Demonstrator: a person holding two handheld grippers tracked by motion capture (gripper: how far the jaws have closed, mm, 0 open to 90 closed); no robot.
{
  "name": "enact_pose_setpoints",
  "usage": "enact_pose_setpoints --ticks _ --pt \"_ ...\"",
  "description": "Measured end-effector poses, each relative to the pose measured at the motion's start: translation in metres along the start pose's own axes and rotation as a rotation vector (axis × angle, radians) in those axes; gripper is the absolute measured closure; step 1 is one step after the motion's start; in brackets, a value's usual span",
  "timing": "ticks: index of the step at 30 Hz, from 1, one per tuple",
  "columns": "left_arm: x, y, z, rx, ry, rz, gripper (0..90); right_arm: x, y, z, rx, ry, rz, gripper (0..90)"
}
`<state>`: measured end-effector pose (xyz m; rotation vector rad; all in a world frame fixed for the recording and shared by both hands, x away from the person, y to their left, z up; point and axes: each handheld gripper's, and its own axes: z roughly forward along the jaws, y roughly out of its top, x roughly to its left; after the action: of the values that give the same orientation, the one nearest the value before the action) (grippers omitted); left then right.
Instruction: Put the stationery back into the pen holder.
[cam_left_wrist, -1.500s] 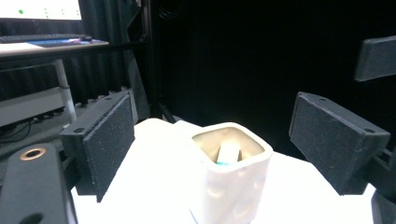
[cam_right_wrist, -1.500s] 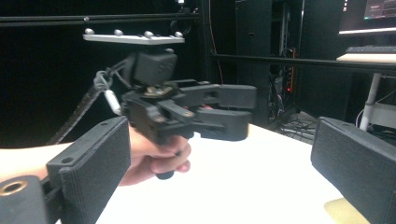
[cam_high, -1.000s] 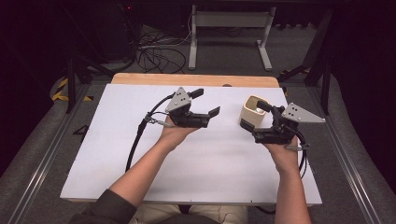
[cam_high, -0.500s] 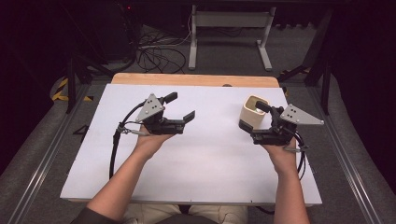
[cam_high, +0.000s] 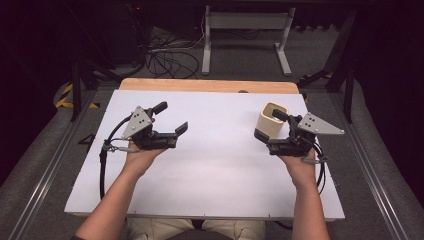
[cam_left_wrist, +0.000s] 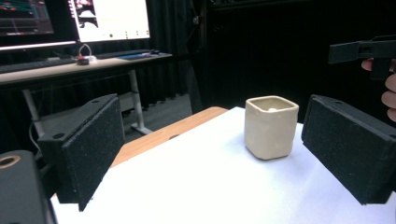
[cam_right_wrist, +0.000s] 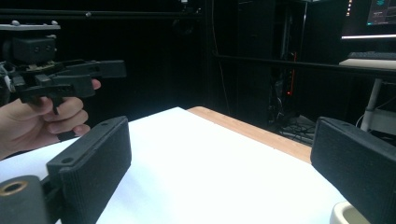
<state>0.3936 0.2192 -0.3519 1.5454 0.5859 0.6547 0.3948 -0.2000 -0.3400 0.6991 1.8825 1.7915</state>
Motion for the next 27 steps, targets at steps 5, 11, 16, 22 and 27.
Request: enact_pose_setpoints --ticks 5,11,16,22,27 --pt "0.005 -0.004 -0.015 -0.002 0.014 -0.011 6.2 0.001 -0.002 0.003 0.009 -0.004 -0.002 5.7" --pt "0.010 -0.008 -0.032 -0.004 0.026 -0.021 5.9 0.000 -0.005 0.003 0.002 -0.016 0.012 5.7" --pt "0.014 -0.012 -0.042 0.005 0.026 -0.028 5.8 -0.001 -0.006 0.003 -0.003 -0.023 0.013 5.5" --pt "0.015 -0.015 -0.053 0.017 0.040 -0.008 5.4 -0.003 -0.009 0.003 0.001 -0.039 0.015 5.4" --pt "0.019 -0.018 -0.060 0.014 0.033 -0.023 5.4 -0.004 -0.011 0.004 0.004 -0.037 0.019 5.4"
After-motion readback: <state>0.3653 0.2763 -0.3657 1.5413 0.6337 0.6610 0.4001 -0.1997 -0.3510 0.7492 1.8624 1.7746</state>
